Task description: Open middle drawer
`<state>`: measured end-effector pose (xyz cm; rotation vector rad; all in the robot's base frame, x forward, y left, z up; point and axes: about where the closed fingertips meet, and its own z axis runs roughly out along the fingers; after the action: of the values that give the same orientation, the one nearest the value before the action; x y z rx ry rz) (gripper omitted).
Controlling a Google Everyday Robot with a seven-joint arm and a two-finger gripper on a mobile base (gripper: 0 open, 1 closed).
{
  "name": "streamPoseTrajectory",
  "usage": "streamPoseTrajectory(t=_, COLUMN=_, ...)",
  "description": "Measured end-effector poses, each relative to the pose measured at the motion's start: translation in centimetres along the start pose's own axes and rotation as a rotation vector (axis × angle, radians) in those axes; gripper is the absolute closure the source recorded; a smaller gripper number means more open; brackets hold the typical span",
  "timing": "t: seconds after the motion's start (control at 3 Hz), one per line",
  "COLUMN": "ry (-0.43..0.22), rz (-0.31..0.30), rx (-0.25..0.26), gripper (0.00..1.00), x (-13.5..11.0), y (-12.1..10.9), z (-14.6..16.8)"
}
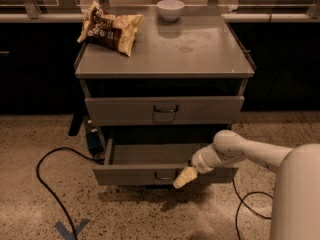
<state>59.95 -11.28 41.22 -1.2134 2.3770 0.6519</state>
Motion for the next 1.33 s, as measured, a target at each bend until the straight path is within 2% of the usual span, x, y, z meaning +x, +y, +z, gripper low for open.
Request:
streamPoseTrajectory(t=0.33, ry=0.000, rz=0.000, rx=0.000, gripper=0.00, x=0.0, y=0.0, z=-0.1)
streamPoseTrajectory(t=0.67, ry=0.035, rz=0.028, rx=-0.040, gripper=0.00, x=3.0, y=3.0, z=-1.6)
streamPoseTrajectory(t=1.33, ry=0.039, rz=0.013, rx=-0.052, gripper=0.00, x=3.2, y=3.8, z=-1.4)
